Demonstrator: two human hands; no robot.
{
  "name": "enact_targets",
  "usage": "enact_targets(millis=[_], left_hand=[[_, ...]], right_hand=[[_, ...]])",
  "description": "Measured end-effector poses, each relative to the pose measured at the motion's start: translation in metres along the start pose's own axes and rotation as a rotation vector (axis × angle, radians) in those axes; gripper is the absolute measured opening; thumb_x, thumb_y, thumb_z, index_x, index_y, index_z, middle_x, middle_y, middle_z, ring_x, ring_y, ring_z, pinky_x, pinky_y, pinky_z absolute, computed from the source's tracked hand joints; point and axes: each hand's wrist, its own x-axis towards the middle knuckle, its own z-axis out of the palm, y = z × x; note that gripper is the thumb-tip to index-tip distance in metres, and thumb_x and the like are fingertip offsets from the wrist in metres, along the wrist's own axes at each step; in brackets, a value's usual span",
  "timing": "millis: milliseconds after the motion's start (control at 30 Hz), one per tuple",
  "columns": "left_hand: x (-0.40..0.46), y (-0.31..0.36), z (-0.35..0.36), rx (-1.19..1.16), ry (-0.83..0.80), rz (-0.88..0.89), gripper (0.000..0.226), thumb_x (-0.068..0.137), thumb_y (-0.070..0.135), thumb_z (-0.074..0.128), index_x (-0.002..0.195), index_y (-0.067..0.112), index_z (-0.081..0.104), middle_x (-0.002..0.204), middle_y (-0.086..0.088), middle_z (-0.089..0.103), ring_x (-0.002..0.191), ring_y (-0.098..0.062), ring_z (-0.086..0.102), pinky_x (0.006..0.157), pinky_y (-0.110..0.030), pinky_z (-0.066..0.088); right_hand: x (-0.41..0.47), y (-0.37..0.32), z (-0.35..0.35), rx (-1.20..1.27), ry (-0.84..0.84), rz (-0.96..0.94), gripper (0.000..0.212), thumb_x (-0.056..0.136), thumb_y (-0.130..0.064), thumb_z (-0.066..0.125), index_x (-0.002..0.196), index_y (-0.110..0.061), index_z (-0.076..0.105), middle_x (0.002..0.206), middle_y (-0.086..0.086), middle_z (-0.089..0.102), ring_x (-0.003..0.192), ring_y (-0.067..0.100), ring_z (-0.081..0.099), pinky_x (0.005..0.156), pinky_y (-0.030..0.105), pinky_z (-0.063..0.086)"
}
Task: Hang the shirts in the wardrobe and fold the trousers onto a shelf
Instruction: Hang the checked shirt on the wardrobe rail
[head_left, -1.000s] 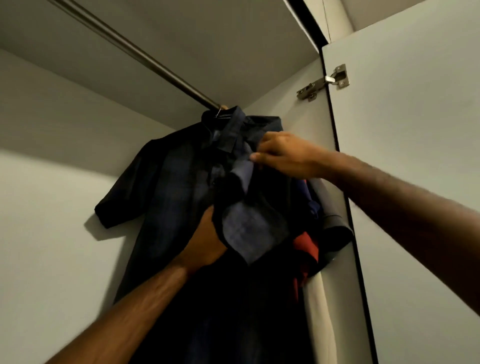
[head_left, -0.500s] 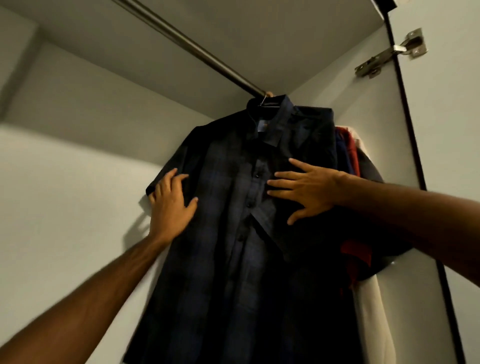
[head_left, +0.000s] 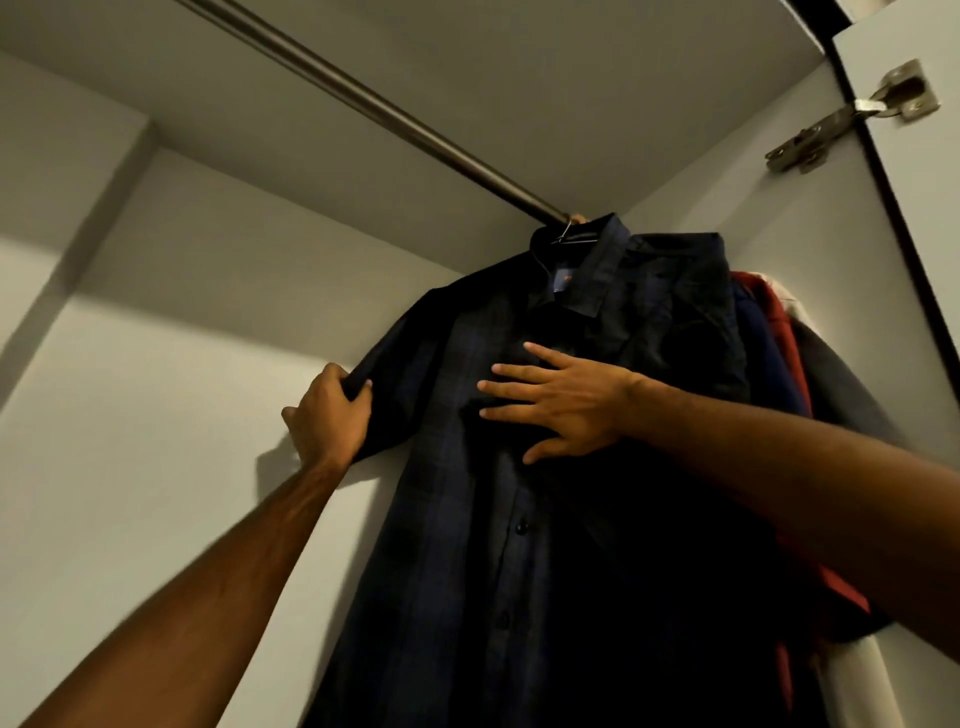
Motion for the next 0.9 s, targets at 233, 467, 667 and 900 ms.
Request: enact_targets(millis=[233, 467, 667, 900], left_hand=[[-0.022, 0.070, 0.007, -0.291, -0.121, 0.527, 0.023, 0.090, 0.034, 0.064, 0.092, 0.013, 0.057, 0.097, -0.007, 0.057, 0.087, -0.030, 0.060, 0.074, -0.039, 0.048], [-0.071, 0.080, 0.075, -0.170, -0.752, 0.499, 0.046, 0.105, 0.038, 0.041, 0.147, 0.019, 0.046, 0.159, -0.002, 0.035, 0.148, -0.021, 0.029, 0.121, -0.039, 0.020], [-0.105, 0.057, 0.100, -0.186, -0.768, 0.529, 0.073, 0.093, 0.055, 0.035, 0.156, 0.018, 0.029, 0.163, -0.004, 0.027, 0.152, -0.025, 0.019, 0.118, -0.056, 0.025], [-0.139, 0.024, 0.066, -0.100, -0.763, 0.533, 0.067, 0.101, 0.051, 0.035, 0.159, 0.023, 0.016, 0.167, 0.004, 0.014, 0.154, -0.015, 0.008, 0.123, -0.054, 0.014]], right_hand=[[0.010, -0.001, 0.026, -0.011, -0.286, 0.063, 0.088, 0.084, -0.080, 0.009, 0.156, -0.031, 0.018, 0.165, -0.001, 0.013, 0.153, 0.022, 0.006, 0.120, 0.058, -0.006], [-0.010, -0.029, 0.017, 0.072, 0.023, 0.182, 0.051, 0.093, -0.053, 0.046, 0.136, -0.026, 0.052, 0.140, 0.002, 0.048, 0.131, 0.025, 0.046, 0.120, 0.051, 0.017], [-0.008, -0.034, 0.025, -0.025, 0.383, 0.282, 0.060, 0.092, -0.049, 0.033, 0.141, -0.019, 0.051, 0.149, 0.006, 0.047, 0.141, 0.029, 0.039, 0.120, 0.051, 0.019], [0.009, -0.047, 0.049, -0.139, -0.086, 0.279, 0.065, 0.099, -0.059, 0.023, 0.153, -0.023, 0.033, 0.162, 0.004, 0.027, 0.153, 0.027, 0.009, 0.120, 0.060, 0.000]])
